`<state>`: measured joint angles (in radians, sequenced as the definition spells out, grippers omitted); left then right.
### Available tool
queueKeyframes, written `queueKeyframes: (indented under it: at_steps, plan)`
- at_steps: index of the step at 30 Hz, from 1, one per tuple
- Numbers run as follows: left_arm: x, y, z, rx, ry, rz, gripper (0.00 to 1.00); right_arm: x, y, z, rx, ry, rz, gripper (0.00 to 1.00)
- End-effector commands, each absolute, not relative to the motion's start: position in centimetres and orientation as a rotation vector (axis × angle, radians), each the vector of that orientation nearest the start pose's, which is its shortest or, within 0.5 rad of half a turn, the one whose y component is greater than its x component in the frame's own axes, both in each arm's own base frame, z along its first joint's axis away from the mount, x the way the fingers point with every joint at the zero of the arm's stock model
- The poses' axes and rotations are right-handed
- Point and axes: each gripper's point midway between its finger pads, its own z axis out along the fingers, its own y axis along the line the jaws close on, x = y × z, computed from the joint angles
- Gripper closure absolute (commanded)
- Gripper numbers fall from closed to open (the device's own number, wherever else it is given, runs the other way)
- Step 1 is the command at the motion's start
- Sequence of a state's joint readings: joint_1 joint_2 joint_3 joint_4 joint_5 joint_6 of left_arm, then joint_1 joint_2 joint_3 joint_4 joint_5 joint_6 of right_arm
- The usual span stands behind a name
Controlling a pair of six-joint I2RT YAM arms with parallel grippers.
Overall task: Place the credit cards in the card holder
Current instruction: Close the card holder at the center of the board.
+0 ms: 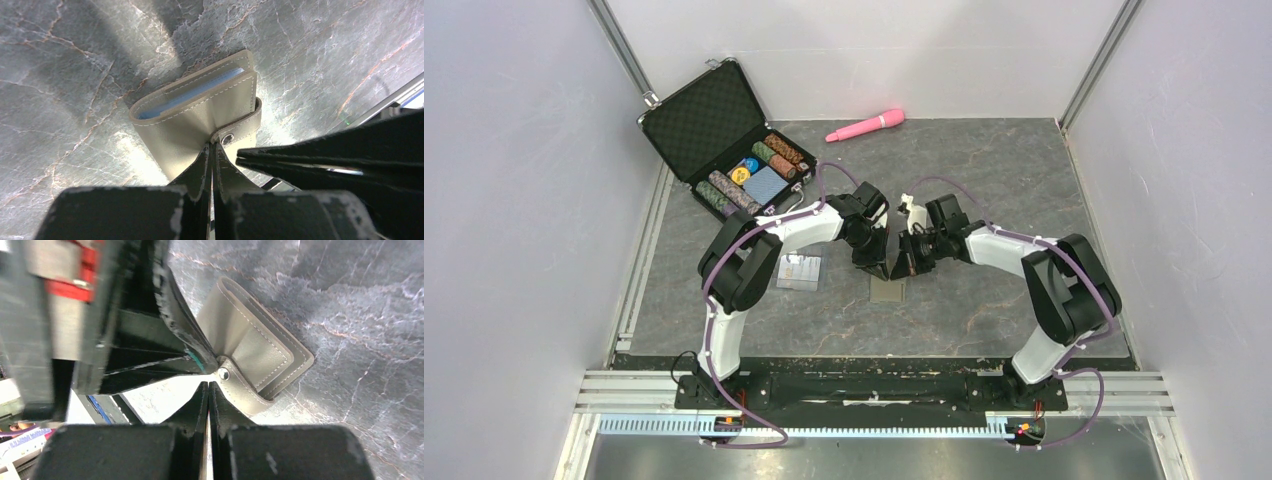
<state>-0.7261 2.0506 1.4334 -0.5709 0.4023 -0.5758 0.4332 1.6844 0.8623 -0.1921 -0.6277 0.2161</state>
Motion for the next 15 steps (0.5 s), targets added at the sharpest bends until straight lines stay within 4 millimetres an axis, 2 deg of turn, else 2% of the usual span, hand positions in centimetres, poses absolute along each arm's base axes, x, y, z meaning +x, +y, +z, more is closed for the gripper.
queueKeyframes:
  at_steps: [1, 6, 15]
  plan:
    - [26.3, -34.9, 3.9, 0.381, 2.914, -0.816, 0.98, 29.0, 25.3, 8.2, -0.545, 2.413, 1.069, 1.0]
    - [26.3, -34.9, 3.9, 0.379, 2.916, -0.813, 0.98, 29.1, 24.6, 6.7, -0.501, 2.485, 1.023, 0.96]
    - [26.6, -35.0, 4.8, 0.382, 2.888, -0.821, 0.98, 27.6, 24.1, 4.6, -0.495, 2.55, 1.022, 1.0]
